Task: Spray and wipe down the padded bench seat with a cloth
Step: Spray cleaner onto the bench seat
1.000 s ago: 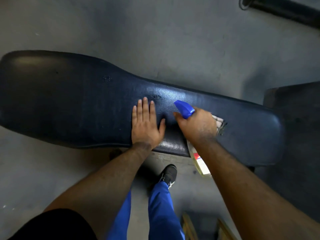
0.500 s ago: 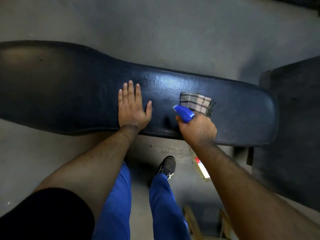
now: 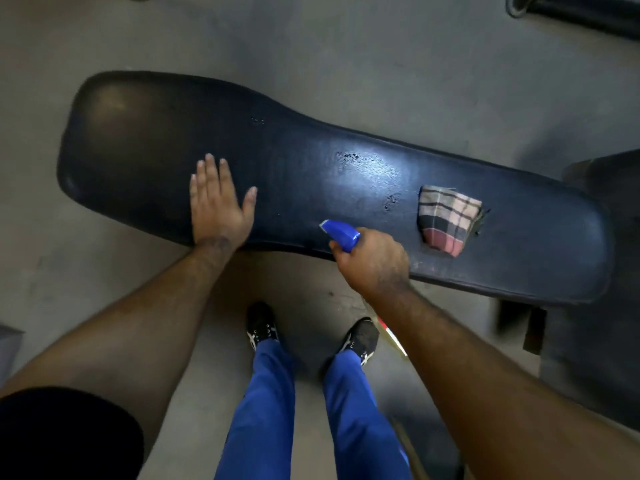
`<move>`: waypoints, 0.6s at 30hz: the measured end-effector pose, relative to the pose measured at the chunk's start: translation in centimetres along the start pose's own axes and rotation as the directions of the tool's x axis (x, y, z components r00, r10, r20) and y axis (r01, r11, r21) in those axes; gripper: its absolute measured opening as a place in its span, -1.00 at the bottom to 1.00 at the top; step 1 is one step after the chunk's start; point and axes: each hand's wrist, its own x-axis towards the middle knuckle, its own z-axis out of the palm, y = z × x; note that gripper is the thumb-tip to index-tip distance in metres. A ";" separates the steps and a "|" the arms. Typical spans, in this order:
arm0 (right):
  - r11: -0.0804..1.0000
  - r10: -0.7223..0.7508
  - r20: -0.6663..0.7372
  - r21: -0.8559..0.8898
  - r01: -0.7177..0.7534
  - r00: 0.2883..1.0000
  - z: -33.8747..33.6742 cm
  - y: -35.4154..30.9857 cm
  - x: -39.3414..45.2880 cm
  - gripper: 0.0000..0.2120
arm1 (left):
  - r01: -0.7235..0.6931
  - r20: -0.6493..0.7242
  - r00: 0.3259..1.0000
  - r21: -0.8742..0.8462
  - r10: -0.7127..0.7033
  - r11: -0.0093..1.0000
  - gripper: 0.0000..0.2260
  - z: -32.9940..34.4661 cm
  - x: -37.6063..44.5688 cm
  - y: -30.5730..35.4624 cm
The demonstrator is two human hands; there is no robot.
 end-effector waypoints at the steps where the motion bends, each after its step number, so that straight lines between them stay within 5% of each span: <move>1: 1.000 0.012 -0.008 -0.019 -0.012 1.000 0.5 -0.5 0.2 -0.67 | -0.016 -0.006 1.000 0.009 0.016 1.000 -0.36 0.3 -0.2 -0.4; 10: 0.999 -0.027 0.023 -0.028 0.027 0.999 1.8 -8.0 0.9 -0.67 | 0.039 -0.099 0.993 -0.261 -0.067 0.965 -0.48 -2.0 0.7 -3.9; 14: 0.993 -0.110 0.046 -0.043 0.112 0.993 3.1 -13.9 1.9 -0.69 | 0.227 -0.116 0.962 -0.169 -0.248 0.959 -0.45 -3.3 3.0 -11.5; 18: 0.985 -0.110 0.080 -0.125 0.119 0.991 5.3 -17.3 2.1 -0.75 | 0.209 -0.100 0.972 -0.039 -0.212 0.977 -0.39 -2.4 3.2 -14.3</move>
